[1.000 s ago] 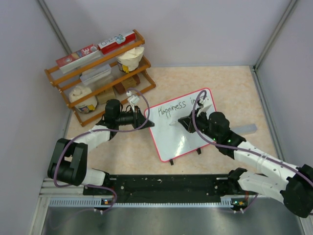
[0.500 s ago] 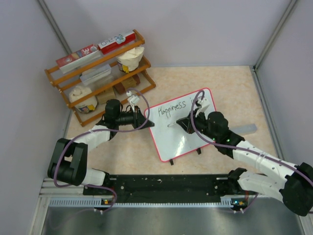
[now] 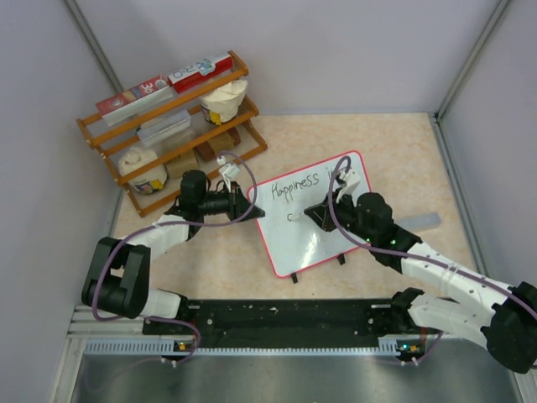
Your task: Write a sentence on the whiteboard
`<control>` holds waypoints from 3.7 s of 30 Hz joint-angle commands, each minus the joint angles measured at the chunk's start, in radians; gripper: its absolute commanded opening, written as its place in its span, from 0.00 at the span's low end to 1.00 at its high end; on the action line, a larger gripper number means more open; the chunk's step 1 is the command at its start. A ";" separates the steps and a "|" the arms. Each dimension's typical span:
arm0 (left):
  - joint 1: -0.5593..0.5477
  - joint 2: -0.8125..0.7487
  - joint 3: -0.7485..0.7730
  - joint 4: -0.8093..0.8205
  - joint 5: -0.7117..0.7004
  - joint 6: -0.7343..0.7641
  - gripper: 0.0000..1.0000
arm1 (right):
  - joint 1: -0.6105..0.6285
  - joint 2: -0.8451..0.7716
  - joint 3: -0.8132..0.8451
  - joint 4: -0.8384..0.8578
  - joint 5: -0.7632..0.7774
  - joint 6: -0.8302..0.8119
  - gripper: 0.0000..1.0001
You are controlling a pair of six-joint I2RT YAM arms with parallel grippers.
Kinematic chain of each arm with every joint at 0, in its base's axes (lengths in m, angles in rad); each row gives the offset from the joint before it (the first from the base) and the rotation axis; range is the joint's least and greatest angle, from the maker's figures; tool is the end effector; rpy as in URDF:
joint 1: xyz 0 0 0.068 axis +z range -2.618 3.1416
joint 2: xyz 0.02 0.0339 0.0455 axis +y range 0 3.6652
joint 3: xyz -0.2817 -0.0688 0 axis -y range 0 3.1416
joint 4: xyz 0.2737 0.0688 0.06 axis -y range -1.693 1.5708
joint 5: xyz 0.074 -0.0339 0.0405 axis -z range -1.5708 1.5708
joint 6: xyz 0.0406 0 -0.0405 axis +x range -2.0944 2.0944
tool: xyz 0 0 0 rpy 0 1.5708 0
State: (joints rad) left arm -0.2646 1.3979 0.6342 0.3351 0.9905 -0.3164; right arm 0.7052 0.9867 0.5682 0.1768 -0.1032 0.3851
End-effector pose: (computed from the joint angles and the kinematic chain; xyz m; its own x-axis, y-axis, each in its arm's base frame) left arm 0.2790 -0.1108 0.2050 -0.6543 0.0005 -0.7563 0.7092 0.3477 -0.6133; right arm 0.1878 0.1653 0.2647 -0.4397 0.1164 -0.8906 -0.5996 0.7002 0.3876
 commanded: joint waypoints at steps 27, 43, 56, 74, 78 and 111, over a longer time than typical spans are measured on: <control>-0.027 0.013 -0.018 -0.039 -0.046 0.148 0.00 | 0.013 -0.010 0.035 0.024 0.131 0.011 0.00; -0.027 0.016 -0.021 -0.038 -0.049 0.148 0.00 | 0.013 -0.051 -0.027 -0.037 0.109 0.000 0.00; -0.027 0.016 -0.021 -0.039 -0.049 0.149 0.00 | 0.013 -0.071 -0.062 -0.072 0.074 -0.006 0.00; -0.027 0.018 -0.021 -0.039 -0.052 0.149 0.00 | 0.011 -0.048 -0.076 0.003 0.010 0.041 0.00; -0.027 0.016 -0.019 -0.044 -0.052 0.151 0.00 | 0.013 -0.026 -0.065 0.030 0.005 0.054 0.00; -0.025 0.016 -0.021 -0.047 -0.055 0.152 0.00 | -0.044 -0.048 0.052 0.033 0.059 0.029 0.00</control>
State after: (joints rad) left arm -0.2646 1.3979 0.6342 0.3347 0.9901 -0.3161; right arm 0.6708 0.9321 0.5728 0.1841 -0.0349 0.4328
